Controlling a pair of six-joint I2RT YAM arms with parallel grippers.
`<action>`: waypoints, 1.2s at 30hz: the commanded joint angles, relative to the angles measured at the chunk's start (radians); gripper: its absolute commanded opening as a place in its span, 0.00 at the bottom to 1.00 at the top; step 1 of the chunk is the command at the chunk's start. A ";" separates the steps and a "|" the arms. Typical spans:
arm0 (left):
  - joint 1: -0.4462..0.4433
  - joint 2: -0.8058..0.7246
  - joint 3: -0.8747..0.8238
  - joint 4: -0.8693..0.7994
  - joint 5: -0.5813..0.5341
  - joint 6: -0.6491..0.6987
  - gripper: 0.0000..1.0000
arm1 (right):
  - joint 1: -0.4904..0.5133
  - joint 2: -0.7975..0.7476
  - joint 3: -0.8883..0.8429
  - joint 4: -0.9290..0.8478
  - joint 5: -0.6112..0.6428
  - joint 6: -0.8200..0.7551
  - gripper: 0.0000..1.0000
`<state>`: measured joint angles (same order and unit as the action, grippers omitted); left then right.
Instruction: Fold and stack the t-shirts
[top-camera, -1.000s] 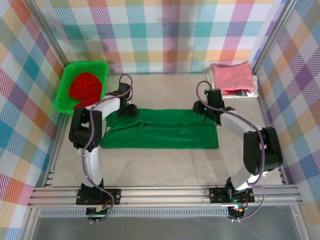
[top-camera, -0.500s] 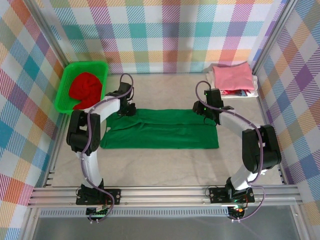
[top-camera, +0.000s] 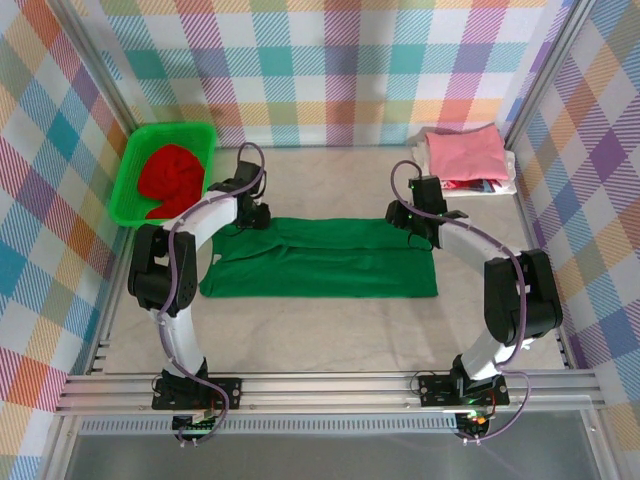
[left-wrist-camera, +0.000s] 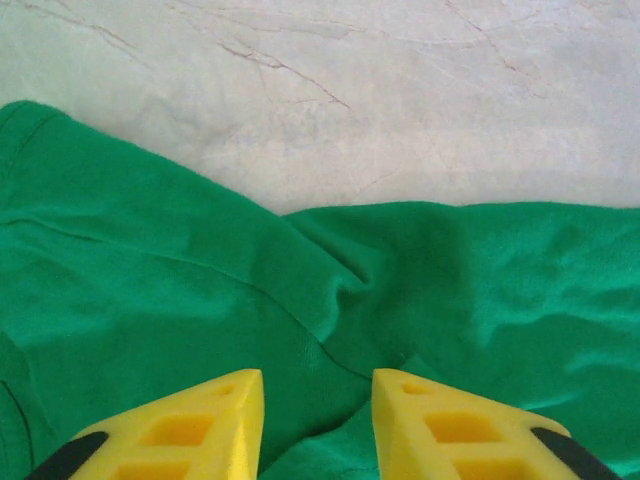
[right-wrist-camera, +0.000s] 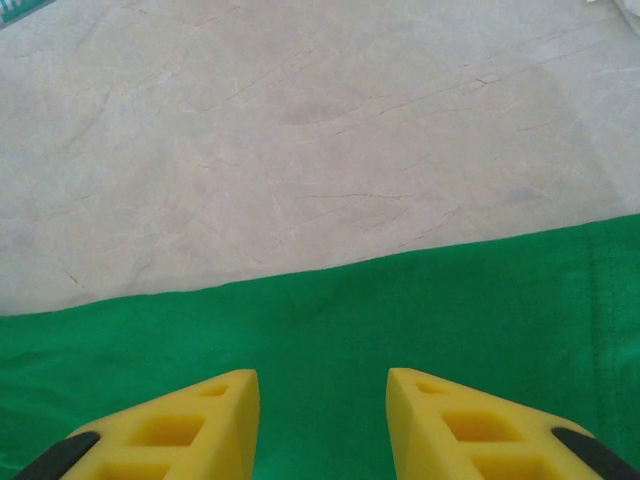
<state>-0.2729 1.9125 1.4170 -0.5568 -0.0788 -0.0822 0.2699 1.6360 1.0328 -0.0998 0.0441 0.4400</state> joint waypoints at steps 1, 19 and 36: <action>-0.011 0.051 0.016 -0.043 0.020 0.011 0.37 | 0.002 0.007 0.032 -0.014 0.006 -0.014 0.39; -0.013 -0.071 -0.041 -0.070 -0.036 -0.049 0.00 | 0.001 0.022 0.035 -0.016 0.020 -0.015 0.40; -0.015 -0.122 -0.119 -0.081 -0.012 -0.062 0.48 | 0.002 0.045 0.052 -0.022 0.008 -0.017 0.40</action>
<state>-0.2745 1.7851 1.3113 -0.6281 -0.1158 -0.1444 0.2699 1.6733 1.0550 -0.1112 0.0593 0.4328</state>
